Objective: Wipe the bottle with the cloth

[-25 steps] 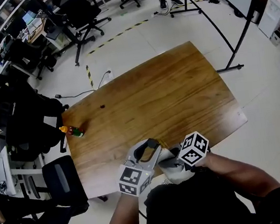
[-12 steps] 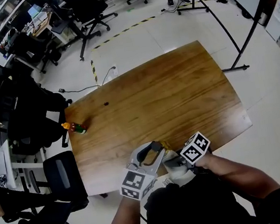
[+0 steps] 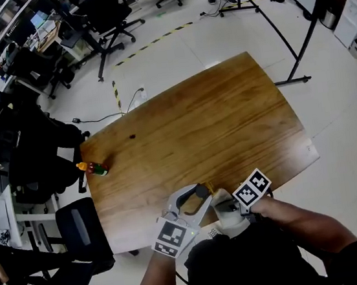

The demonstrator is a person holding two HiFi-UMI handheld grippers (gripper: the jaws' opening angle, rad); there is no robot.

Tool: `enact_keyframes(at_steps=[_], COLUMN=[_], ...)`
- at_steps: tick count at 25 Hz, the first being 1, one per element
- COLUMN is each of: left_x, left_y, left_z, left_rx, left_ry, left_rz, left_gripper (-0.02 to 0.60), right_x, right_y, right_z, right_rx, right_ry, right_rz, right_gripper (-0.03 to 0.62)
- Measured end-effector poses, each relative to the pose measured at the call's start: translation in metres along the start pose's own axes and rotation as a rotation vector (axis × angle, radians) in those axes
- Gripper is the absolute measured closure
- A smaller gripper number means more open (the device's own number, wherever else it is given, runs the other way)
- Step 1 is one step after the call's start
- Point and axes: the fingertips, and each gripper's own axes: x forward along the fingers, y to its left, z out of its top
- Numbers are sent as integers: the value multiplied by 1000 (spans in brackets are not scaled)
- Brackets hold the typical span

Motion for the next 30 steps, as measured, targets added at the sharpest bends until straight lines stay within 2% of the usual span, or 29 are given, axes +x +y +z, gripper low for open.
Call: enact_keyframes(at_steps=[3,7,10,12,14,16,18,19,22,26,30], left_x=[2,3,4,5,5,6,6,5,2,0,-3], left_y=[-5,-10,-20,-29,-38,-43,-44,-44,-42,-36,-29], left_z=[0,2,4,4,3,3,2,1,0,3,5], left_rx=[43,62,79,106,141,160,157,155,157,124,96], left_ry=[-2,-8,-18,-16,-8,-3,-2,-2,-9,-41,-52], left_rz=[-45,-64,-65,-71,-80,-78,-64,-57,-37,-5,23], left_gripper=[411,411,413,414,414,414,414,415,414,416,416], right_x=[-39,-116,-150,-149,-134,-109,-83,-73,-55,-34,-16], right_y=[5,15,39,60,78,83,66,60,59,45,34], right_z=[10,66,121,151,172,176,162,156,150,146,144], right_rx=[-43,-51,-39,-22,-9,24,83,73,-54,-211,-302], right_ry=[-105,-415,-607,-655,-636,-560,-443,-396,-315,-210,-115], right_rz=[9,34,137,257,358,386,281,244,235,153,111], right_gripper=[520,520,520,520,520,520,520,520,520,521,521])
